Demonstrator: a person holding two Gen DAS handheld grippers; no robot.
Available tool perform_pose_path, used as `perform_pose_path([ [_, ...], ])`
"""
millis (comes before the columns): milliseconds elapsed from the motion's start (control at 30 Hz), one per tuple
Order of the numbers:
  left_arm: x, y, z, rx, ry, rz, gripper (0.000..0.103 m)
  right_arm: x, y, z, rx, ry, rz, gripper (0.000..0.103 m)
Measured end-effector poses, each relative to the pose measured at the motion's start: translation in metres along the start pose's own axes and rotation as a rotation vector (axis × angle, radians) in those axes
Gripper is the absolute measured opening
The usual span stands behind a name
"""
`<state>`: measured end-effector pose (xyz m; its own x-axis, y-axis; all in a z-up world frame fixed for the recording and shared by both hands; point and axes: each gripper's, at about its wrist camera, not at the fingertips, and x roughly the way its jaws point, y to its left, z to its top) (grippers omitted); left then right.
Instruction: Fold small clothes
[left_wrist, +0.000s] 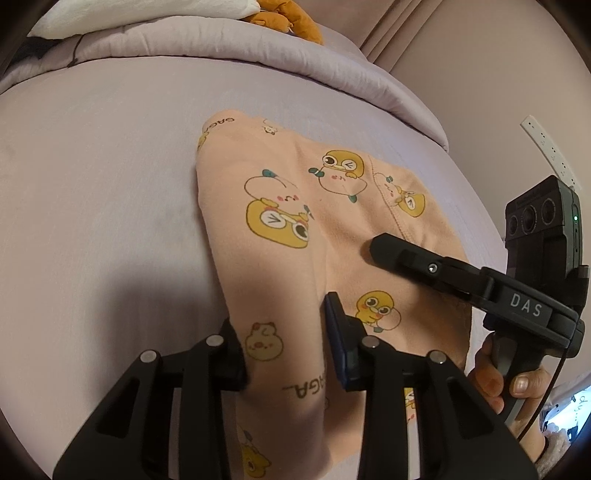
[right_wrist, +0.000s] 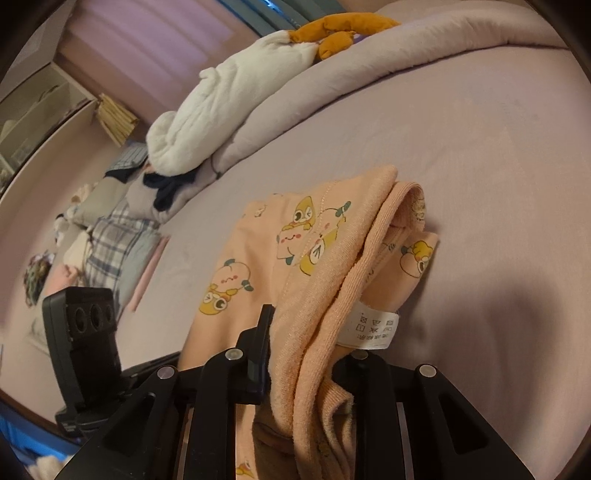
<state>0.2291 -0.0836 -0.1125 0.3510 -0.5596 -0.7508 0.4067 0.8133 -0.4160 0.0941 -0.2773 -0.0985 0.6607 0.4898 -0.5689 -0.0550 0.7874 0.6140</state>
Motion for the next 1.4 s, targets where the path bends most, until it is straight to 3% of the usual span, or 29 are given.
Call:
perform_pose_path([
  [767,-0.091,-0.015,-0.125,-0.054,-0.045,0.060,0.034,-0.038,0.077,-0.104,-0.142,0.034,0.031,0.024],
  [1267,-0.134,-0.014,-0.165,-0.095,-0.097,0.116,0.034,-0.040,0.113,-0.135,-0.233,0.059,0.104,0.024],
  [1400,-0.135,-0.015,-0.160,-0.100,-0.106,0.113,0.034,-0.044,0.119,-0.139,-0.253,0.056,0.107,0.024],
])
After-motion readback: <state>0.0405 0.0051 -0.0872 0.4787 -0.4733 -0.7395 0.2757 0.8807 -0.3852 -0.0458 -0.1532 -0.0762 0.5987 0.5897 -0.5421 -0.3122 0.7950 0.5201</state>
